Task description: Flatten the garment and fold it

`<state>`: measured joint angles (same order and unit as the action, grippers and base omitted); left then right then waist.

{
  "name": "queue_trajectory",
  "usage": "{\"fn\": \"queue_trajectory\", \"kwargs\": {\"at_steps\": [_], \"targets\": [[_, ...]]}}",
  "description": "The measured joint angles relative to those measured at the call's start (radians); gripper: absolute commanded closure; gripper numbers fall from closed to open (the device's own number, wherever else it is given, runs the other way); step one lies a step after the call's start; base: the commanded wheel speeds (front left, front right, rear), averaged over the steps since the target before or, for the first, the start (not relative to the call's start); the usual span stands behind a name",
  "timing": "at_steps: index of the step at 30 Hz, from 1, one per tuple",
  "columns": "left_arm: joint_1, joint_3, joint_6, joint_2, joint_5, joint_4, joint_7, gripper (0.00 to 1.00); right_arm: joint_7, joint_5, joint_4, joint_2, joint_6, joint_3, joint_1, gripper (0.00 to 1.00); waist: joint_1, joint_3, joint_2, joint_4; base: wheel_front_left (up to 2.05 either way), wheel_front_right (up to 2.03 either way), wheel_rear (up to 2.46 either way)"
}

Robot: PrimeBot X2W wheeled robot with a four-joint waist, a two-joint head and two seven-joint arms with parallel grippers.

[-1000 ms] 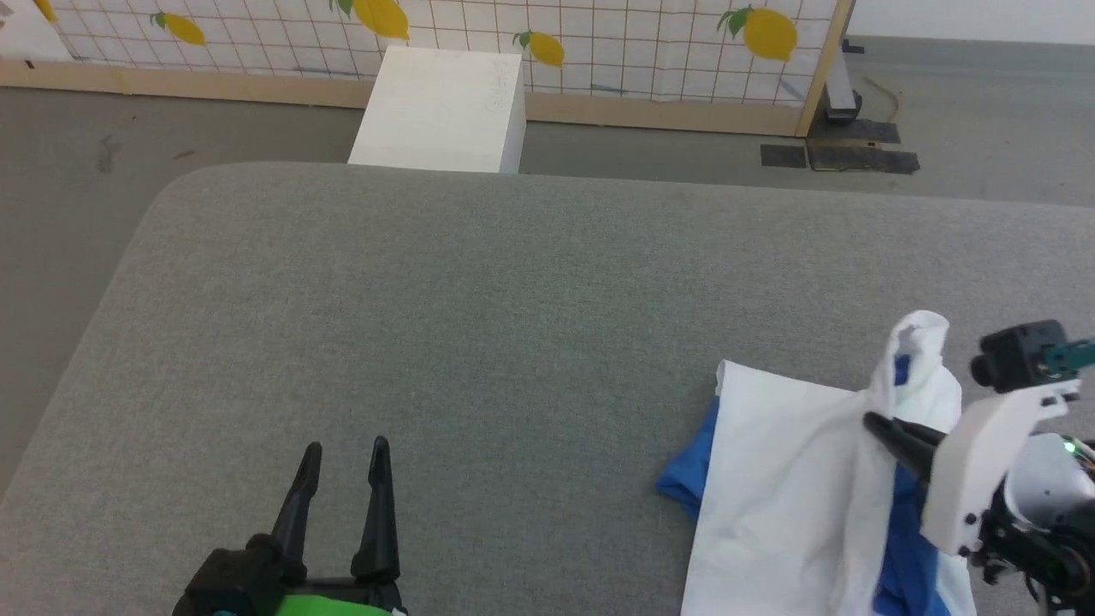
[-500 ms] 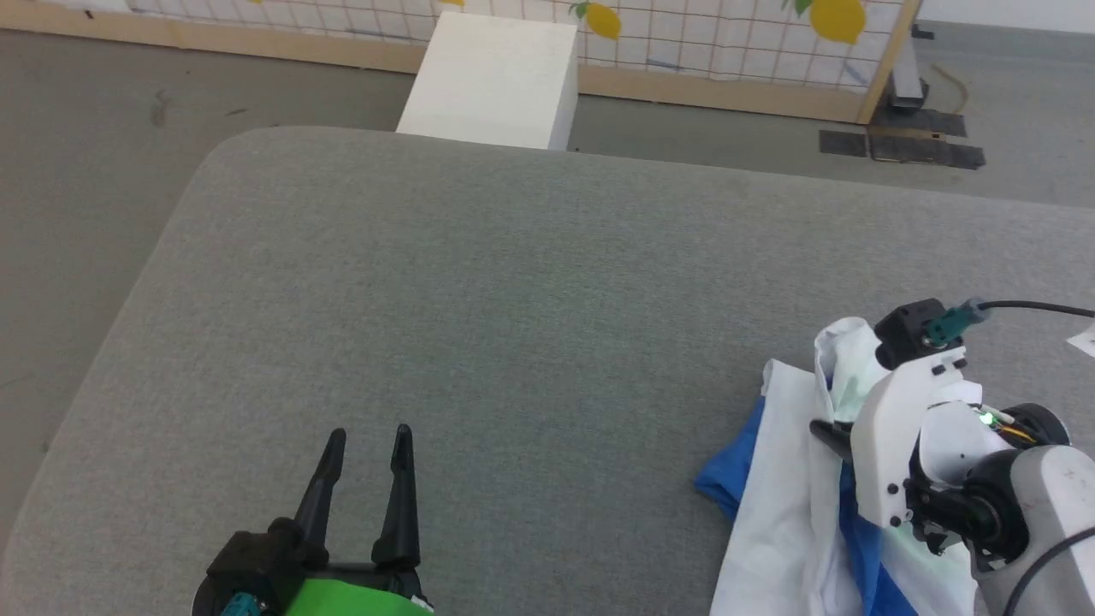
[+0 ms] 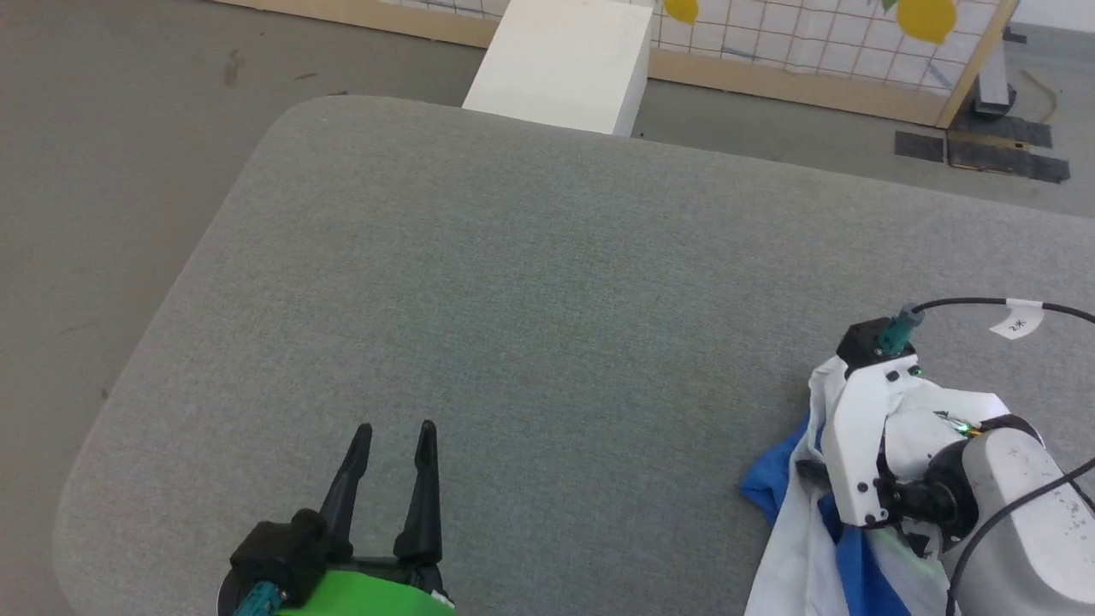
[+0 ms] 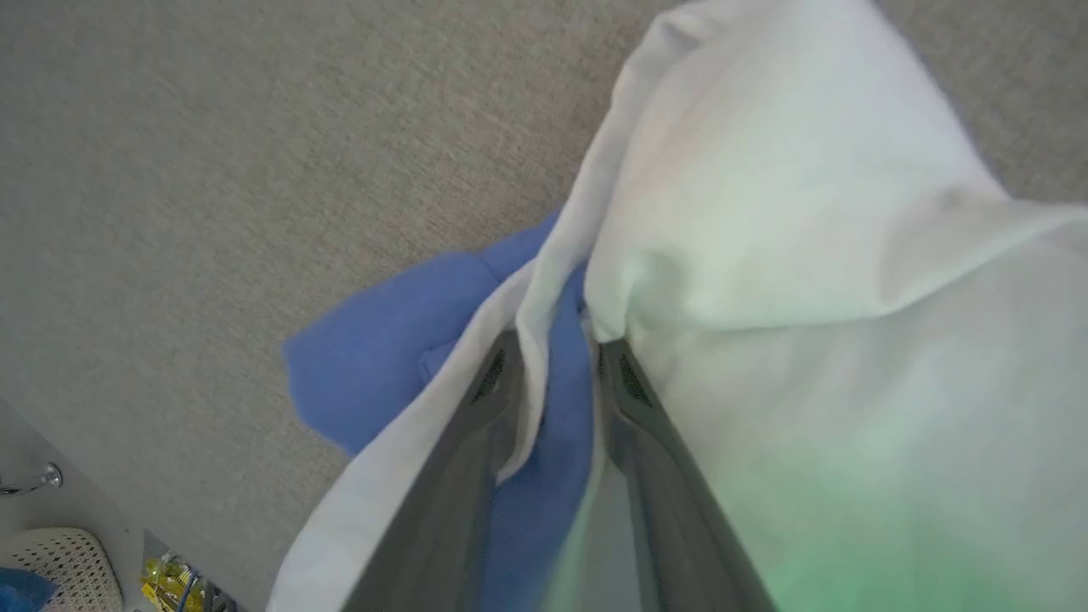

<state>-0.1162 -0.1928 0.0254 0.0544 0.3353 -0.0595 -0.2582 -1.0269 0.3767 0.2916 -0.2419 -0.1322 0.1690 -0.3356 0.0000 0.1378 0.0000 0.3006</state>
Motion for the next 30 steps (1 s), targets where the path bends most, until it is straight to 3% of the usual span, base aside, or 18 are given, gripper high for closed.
{"fn": "queue_trajectory", "kwargs": {"at_steps": [7,13,20,30], "targets": [[-0.005,0.006,0.0,0.0,0.0,0.019,0.0,0.0,0.008,0.026,-0.002,0.044,0.0,-0.011,-0.012,0.0,0.0,-0.029,0.0,-0.01,0.0,0.0,0.0],[-0.02,0.021,0.004,0.0,-0.004,0.018,0.0,0.0,0.059,0.11,-0.185,0.024,0.0,-0.042,-0.002,0.0,0.0,-0.059,0.0,-0.058,0.0,0.0,0.0],[-0.04,0.039,0.01,-0.001,-0.012,0.008,0.0,0.0,0.224,0.056,-0.395,-0.005,0.0,-0.217,0.142,0.0,0.0,-0.086,0.0,-0.126,0.0,0.0,0.0],[-0.051,0.038,0.016,-0.001,-0.021,-0.009,0.0,0.0,0.183,0.034,-0.523,0.154,0.0,-0.415,0.425,0.0,0.0,-0.072,0.0,-0.202,0.0,0.0,0.0]]}}
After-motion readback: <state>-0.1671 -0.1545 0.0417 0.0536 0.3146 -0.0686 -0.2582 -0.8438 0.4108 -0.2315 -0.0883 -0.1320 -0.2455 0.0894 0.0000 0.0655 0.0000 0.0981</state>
